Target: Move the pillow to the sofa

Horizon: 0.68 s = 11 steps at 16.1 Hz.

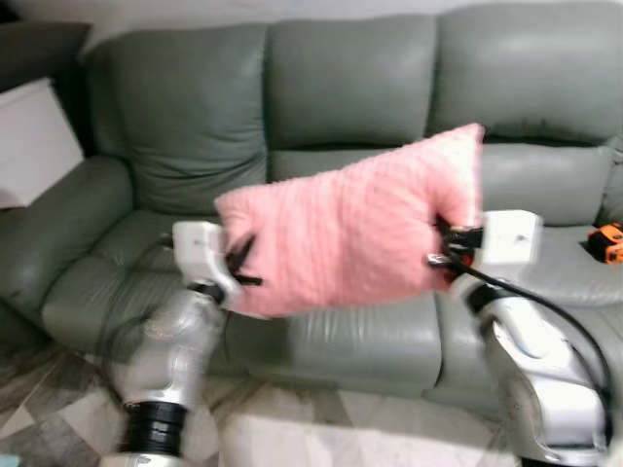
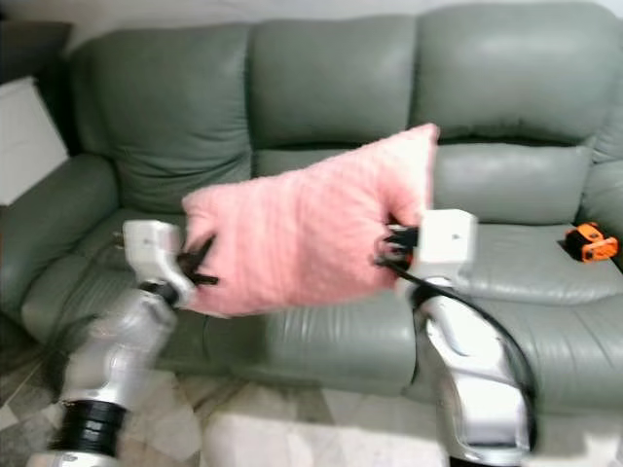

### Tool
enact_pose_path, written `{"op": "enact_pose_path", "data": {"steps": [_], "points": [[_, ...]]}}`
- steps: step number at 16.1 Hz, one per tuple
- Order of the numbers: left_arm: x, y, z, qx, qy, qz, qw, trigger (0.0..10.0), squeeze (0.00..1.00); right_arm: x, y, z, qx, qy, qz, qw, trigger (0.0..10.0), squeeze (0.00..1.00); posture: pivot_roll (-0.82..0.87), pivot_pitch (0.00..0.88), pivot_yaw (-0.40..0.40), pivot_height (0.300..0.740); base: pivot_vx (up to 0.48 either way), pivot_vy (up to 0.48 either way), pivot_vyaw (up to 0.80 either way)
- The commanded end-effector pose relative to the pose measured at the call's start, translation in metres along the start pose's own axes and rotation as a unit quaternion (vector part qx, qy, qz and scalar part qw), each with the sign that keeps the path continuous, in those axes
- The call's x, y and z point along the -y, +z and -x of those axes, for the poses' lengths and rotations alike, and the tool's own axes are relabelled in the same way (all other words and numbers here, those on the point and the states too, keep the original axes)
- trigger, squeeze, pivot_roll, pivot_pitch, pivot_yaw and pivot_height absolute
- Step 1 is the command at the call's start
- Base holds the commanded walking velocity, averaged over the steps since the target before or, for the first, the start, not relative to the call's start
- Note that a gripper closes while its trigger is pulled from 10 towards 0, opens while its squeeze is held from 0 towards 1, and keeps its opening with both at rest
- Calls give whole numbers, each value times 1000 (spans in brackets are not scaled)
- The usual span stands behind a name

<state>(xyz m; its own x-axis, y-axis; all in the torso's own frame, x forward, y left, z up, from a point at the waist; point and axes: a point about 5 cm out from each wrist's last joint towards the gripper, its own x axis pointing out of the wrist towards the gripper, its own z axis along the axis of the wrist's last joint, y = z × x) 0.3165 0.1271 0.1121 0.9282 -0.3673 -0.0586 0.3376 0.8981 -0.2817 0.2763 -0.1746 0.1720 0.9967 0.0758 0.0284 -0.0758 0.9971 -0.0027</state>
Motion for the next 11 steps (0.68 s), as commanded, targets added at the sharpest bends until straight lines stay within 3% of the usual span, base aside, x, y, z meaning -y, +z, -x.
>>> {"op": "enact_pose_path", "data": {"steps": [1, 3, 8, 11], "points": [[-9, 9, 2, 11, 7, -14, 1000, 10000, 0, -10, 9, -2, 22, 19, -6, 1000, 10000, 0, -264, 0, 66, 740, 319, 0, 0], [-9, 9, 2, 12, 9, -12, 1000, 10000, 0, -10, 9, -2, 22, 20, -5, 1000, 10000, 0, -264, 0, 67, 740, 416, 0, 0], [-12, 10, 1, 10, 26, -13, 1000, 10000, 0, -11, 8, -1, 21, 20, -7, 1000, 10000, 0, -261, 0, 67, 740, 0, 0, 0], [-12, 10, 1, 10, 22, -12, 1000, 10000, 0, -11, 8, -2, 21, 21, -7, 1000, 10000, 0, -260, 0, 68, 740, 0, 480, 0]]}}
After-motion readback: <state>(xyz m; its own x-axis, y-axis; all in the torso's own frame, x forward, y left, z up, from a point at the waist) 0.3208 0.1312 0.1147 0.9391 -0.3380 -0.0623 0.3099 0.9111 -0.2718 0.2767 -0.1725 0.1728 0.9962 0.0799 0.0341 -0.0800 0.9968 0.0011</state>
